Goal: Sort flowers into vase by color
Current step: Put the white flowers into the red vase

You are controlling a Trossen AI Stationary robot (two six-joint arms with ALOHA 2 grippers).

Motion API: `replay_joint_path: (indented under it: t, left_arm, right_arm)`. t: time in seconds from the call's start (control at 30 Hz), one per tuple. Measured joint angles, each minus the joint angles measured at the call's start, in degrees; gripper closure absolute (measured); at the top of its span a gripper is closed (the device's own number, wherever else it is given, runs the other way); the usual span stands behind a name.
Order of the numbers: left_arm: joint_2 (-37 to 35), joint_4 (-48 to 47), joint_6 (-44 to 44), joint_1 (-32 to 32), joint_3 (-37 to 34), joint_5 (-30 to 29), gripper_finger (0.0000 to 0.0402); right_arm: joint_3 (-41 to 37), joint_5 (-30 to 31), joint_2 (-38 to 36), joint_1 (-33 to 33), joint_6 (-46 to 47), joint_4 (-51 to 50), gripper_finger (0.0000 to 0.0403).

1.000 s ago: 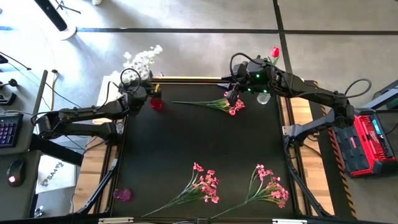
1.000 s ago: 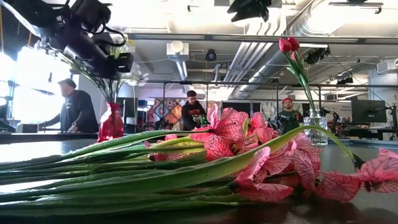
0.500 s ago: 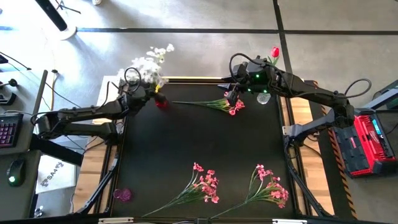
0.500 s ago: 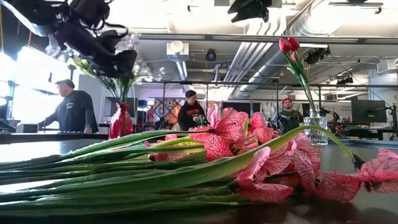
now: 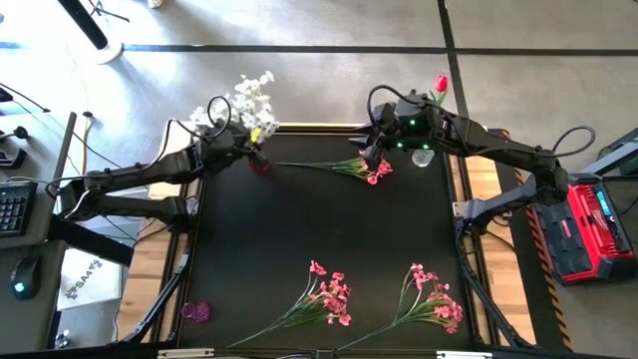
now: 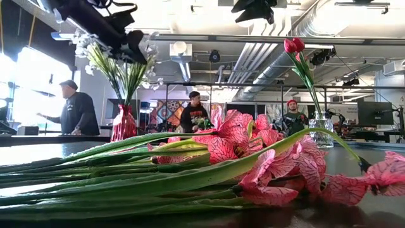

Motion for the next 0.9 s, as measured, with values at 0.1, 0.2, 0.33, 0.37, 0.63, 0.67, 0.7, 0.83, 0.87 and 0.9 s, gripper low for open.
replay_joint_path:
  t: [0.1,0.2,0.33,0.37,0.63,0.67,0.7,0.83,0.87,0.9]
  left_arm:
    - [0.0,-3.6,0.01,-1.08,2.08,4.31,0.0194]
    - [0.0,-5.52,0.0,-2.51,3.42,6.71,0.0194]
    - [0.0,-6.95,1.13,-4.67,4.58,8.11,0.0194]
    - [0.0,-7.59,1.2,-5.14,5.02,8.08,0.0194]
    - [0.0,-15.79,-2.06,-8.12,8.97,7.71,0.0194]
    - [0.0,-16.75,-2.34,-8.56,9.59,7.72,0.0194]
    - [0.0,-17.66,-2.63,-8.96,10.26,7.72,0.0194]
    - [0.0,-22.18,-4.78,-10.4,12.96,7.7,0.0194]
    - [0.0,-23.44,-5.13,-10.77,13.66,7.69,0.0194]
    - [0.0,-24.64,-5.42,-11.14,14.36,7.63,0.0194]
  right_arm:
    - [0.0,-0.88,-0.01,0.0,2.27,-2.93,0.0249]
    - [0.0,-1.74,0.01,0.0,4.56,-7.29,0.0249]
    - [0.0,-1.92,0.01,0.0,5.07,-12.92,0.0249]
    - [0.0,-1.94,0.01,0.0,5.16,-14.01,0.0249]
    - [-0.47,-3.32,0.0,0.01,5.39,-18.93,0.0249]
    - [-1.39,-3.97,-0.08,0.14,5.41,-18.26,0.0249]
    - [-2.65,-4.82,-0.09,0.25,5.59,-17.64,0.0249]
    - [-10.26,-9.05,-0.01,1.06,7.32,-12.57,0.0249]
    - [-12.53,-10.17,-0.01,1.4,8.34,-10.18,0.0249]
    - [-14.72,-11.22,-0.01,1.83,9.5,-7.98,0.0249]
